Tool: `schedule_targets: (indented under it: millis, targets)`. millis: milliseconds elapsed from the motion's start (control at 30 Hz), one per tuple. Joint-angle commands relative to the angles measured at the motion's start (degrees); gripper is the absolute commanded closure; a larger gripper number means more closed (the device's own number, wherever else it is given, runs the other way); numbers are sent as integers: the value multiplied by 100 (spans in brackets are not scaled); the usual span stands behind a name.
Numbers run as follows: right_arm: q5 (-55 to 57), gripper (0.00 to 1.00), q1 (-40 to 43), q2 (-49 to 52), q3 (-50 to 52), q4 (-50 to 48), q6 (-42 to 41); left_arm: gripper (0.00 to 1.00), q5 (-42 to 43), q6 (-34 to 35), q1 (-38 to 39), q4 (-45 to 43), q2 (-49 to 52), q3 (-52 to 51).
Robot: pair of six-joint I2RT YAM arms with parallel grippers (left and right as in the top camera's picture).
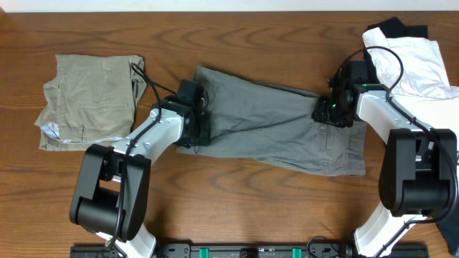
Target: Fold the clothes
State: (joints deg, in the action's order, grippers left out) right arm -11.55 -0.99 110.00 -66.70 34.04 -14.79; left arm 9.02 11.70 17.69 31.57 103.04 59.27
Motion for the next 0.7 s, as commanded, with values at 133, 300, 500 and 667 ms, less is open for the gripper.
schedule_targets:
  millis: [133, 300, 500, 667]
  targets:
    - [127, 58, -46, 380, 348, 173, 48, 58, -251, -111, 13, -444, -651, 61]
    - [125, 58, -55, 380, 348, 153, 72, 62, -411, -107, 13, -1421, -1541, 101]
    - [122, 58, -57, 380, 348, 151, 70, 74, -2, -50, 140, -2138, -1707, 98]
    - [122, 58, -59, 380, 348, 197, 70, 81, 13, -50, 168, -2452, -964, 98]
